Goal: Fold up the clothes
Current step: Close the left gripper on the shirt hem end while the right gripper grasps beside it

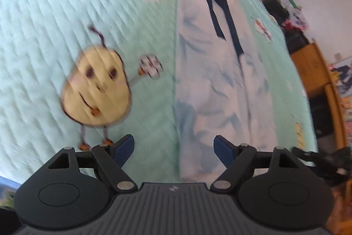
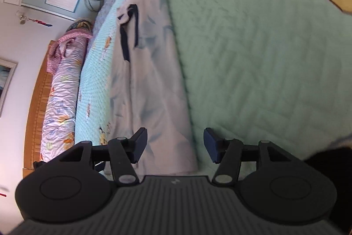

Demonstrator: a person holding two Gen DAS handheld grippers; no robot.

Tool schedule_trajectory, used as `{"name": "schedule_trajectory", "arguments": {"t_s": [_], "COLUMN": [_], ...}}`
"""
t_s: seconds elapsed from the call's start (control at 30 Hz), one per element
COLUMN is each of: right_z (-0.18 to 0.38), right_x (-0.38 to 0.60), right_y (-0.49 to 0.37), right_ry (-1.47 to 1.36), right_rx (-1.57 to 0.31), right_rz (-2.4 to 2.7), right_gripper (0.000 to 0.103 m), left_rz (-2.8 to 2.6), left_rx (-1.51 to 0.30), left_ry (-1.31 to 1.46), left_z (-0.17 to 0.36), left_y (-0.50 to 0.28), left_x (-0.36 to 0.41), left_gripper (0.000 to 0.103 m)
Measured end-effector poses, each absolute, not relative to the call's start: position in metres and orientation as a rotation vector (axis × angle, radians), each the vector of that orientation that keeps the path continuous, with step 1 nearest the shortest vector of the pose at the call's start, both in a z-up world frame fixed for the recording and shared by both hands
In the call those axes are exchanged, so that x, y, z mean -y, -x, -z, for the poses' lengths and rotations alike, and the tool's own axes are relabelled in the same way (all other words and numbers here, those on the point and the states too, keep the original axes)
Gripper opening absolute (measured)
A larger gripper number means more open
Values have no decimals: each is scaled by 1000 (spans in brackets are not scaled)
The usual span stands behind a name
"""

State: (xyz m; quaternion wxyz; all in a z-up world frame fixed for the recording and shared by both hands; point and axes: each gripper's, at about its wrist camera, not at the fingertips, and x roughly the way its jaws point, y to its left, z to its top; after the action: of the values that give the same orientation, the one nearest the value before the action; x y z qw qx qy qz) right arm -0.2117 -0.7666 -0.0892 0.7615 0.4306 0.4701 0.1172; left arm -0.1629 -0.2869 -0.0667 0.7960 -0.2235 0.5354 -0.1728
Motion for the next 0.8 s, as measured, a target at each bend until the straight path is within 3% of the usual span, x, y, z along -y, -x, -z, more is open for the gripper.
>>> {"name": "schedule_trajectory", "arguments": {"t_s": [0.5,0.57,0.63,0.8], "right_z": [116,116,115,115], "right_x": [773,772,769,768], "right_y": [231,230,228,223], "right_ry": [-1111,-1110,-1090,-1087], "right_rx": [-1043,-1047,-1055,-1074], "right_rz": [-338,-352,-369,-396], "right_gripper": [61,61,61,61], "left_rz": [507,521,539,576], "left_rx": [-1302,-1305,-1304,-1291], "left_ry": [795,802,817,773], "left_z": [95,96,98,95], "left_y": [166,165,159,150], "left_x": [284,285,289,307], "left_gripper": [89,92,103,103]}}
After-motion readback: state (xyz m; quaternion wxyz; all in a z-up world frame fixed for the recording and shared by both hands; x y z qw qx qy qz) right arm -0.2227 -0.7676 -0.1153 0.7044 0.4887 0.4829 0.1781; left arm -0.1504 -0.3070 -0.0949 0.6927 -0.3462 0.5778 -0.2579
